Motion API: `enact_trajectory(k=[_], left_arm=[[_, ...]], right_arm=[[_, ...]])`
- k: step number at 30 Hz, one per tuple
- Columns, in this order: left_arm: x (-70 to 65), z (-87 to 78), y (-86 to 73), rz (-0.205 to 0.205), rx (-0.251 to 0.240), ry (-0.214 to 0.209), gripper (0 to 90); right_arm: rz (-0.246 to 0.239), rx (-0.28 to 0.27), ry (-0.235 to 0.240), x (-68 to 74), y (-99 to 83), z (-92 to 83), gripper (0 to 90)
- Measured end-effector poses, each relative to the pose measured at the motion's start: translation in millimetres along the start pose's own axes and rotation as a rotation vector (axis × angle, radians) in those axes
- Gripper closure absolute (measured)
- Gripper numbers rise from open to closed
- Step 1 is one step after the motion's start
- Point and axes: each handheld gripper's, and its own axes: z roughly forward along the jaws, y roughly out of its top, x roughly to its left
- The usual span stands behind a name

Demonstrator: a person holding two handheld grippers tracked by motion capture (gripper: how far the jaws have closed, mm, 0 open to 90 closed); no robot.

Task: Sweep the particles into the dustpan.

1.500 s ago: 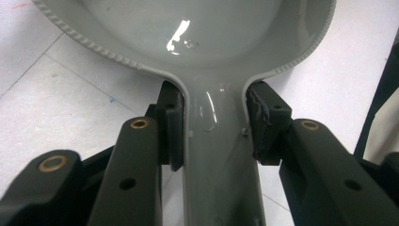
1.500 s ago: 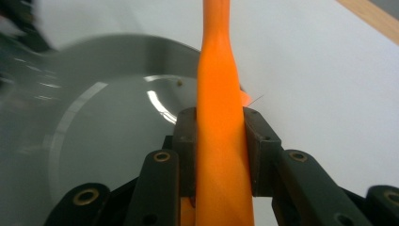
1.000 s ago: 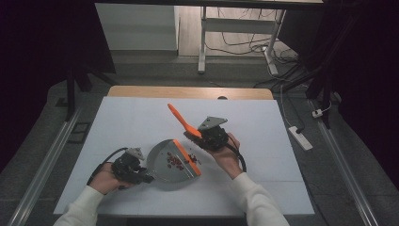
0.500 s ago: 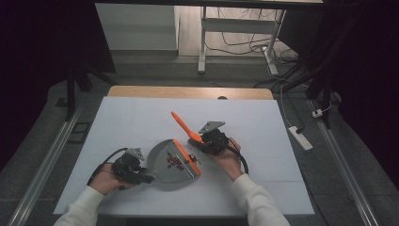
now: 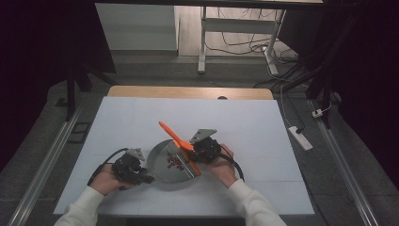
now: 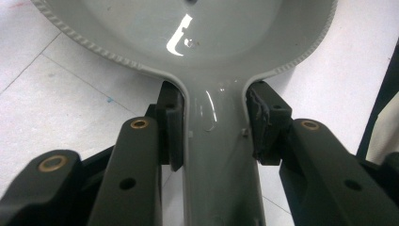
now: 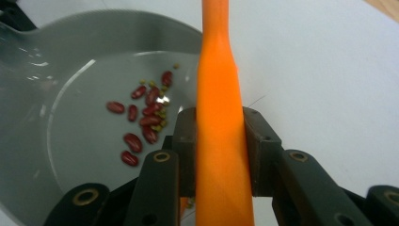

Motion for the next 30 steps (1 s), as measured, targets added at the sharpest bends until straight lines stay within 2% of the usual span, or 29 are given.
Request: enact_trajectory(k=[3, 5, 7, 8, 11, 14, 19, 22, 26, 30], left_arm=[[-0.2, 0.0, 0.0, 0.0, -0.001, 0.0, 61.3], [-0.2, 0.1, -0.1, 0.001, 0.0, 0.0, 61.3], [-0.2, 0.2, -0.2, 0.001, -0.001, 0.001, 61.3], [-0.3, 0.2, -0.2, 0.0, -0.001, 0.0, 61.3], [-0.4, 0.1, -0.2, 0.001, -0.001, 0.001, 61.3], [-0.3, 0.1, -0.2, 0.002, 0.0, 0.001, 61.3], [-0.3, 0.0, -0.3, 0.003, 0.001, 0.001, 61.3], [-0.5, 0.1, -0.4, 0.002, -0.002, 0.003, 61.3], [-0.8, 0.2, -0.6, 0.0, -0.003, 0.004, 61.3], [-1.4, 0.3, -0.8, -0.001, -0.003, 0.004, 61.3]], right_arm=[[0.0, -0.019, 0.05, 5.4, 3.6, -1.0, 70.4], [-0.029, -0.019, 0.071, 10.7, 6.1, -0.6, 70.4], [-0.039, -0.036, 0.106, 14.0, 8.5, -1.2, 70.4], [-0.041, -0.044, 0.106, 14.3, 9.5, -2.6, 70.4], [-0.039, -0.065, 0.074, 10.0, 11.2, -9.8, 70.4], [-0.004, -0.084, 0.03, 0.4, 9.1, -18.3, 70.4], [0.057, -0.089, -0.018, -15.2, 3.0, -28.6, 70.4], [0.056, -0.076, -0.051, -20.0, -0.9, -31.9, 70.4], [0.068, -0.055, -0.07, -23.8, -7.9, -34.1, 70.4], [0.102, -0.033, -0.067, -22.2, -20.7, -38.4, 70.4]])
